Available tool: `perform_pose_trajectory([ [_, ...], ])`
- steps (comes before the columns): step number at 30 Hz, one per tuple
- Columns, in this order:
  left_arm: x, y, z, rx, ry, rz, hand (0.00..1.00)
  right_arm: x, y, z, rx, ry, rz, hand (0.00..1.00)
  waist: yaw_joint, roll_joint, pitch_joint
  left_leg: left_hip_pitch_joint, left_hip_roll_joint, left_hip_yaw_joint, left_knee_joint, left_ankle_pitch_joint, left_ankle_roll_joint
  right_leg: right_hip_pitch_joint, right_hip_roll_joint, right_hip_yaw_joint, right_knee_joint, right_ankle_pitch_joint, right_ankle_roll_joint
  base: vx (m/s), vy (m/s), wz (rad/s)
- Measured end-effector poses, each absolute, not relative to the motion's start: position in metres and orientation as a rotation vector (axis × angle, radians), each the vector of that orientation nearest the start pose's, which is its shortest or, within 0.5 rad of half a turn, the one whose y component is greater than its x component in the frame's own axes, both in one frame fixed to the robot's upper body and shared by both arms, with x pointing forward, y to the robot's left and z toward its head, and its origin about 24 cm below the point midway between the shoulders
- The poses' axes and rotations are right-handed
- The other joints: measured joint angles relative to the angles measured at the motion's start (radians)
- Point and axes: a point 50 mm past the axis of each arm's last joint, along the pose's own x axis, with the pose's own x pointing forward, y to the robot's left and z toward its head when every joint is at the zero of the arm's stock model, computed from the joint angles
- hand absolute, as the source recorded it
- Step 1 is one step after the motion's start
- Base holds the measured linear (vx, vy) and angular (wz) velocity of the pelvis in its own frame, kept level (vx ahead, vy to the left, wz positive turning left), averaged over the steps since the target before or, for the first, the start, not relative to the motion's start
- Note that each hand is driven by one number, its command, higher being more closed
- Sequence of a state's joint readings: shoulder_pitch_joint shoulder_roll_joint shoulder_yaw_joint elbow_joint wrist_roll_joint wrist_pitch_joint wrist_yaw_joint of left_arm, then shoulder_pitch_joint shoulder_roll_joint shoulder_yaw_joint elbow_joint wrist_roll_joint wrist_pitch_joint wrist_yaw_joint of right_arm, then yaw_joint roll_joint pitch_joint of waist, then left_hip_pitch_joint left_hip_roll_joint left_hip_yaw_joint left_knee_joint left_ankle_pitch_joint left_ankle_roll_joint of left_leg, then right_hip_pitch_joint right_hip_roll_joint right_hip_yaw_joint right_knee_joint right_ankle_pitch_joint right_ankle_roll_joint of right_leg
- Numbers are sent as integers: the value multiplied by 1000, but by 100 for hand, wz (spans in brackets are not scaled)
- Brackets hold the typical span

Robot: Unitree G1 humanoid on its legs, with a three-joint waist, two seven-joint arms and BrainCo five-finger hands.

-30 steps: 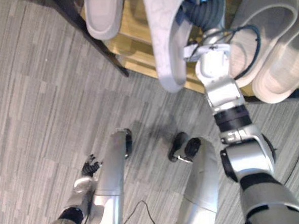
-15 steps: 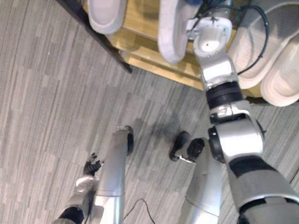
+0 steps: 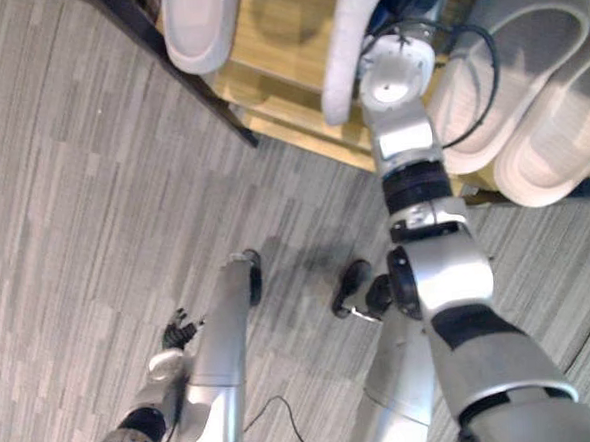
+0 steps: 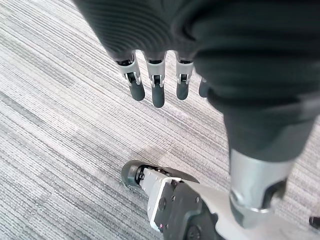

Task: Organize the slippers on the shoe rack

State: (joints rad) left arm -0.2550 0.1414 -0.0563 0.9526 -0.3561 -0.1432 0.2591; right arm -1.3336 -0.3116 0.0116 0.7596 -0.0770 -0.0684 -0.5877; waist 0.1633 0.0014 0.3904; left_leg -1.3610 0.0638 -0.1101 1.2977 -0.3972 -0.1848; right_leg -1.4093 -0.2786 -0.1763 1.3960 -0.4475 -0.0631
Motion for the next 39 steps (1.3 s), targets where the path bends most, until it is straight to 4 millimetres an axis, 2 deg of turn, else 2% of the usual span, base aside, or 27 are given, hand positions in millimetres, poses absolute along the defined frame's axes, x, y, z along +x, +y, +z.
perform_pose_trajectory([
  [9,233,201,-91,-89,592,365,0,375,-138,347,-168,-823,-456,0,1,-2,-46,91,17,17,-62,1,0,85,14,-5,-58,1,1,10,-4,-3],
  [11,228,201,-94,-91,605,367,0,375,-134,341,-194,-822,-452,0,3,-3,-80,94,19,18,-75,1,0,88,16,-8,-69,1,1,0,0,0],
  [19,228,200,-92,-100,582,359,0,372,-130,334,-241,-815,-442,0,4,-2,-113,130,22,22,-102,1,0,126,17,-14,-94,-1,4,8,1,0],
  [25,227,200,-93,-123,582,355,0,379,-138,328,-238,-757,-448,0,6,-2,-113,135,22,22,-109,2,-1,130,16,-16,-95,-2,5,0,0,0],
  [34,227,199,-93,-143,582,361,0,400,-160,294,-226,-552,-493,0,8,0,-114,140,18,16,-118,3,1,145,12,-25,-107,-3,7,3,2,1],
  [39,227,198,-93,-145,581,361,0,404,-164,287,-210,-505,-500,0,9,0,-114,141,18,16,-123,3,1,144,11,-26,-108,-3,8,3,1,1],
])
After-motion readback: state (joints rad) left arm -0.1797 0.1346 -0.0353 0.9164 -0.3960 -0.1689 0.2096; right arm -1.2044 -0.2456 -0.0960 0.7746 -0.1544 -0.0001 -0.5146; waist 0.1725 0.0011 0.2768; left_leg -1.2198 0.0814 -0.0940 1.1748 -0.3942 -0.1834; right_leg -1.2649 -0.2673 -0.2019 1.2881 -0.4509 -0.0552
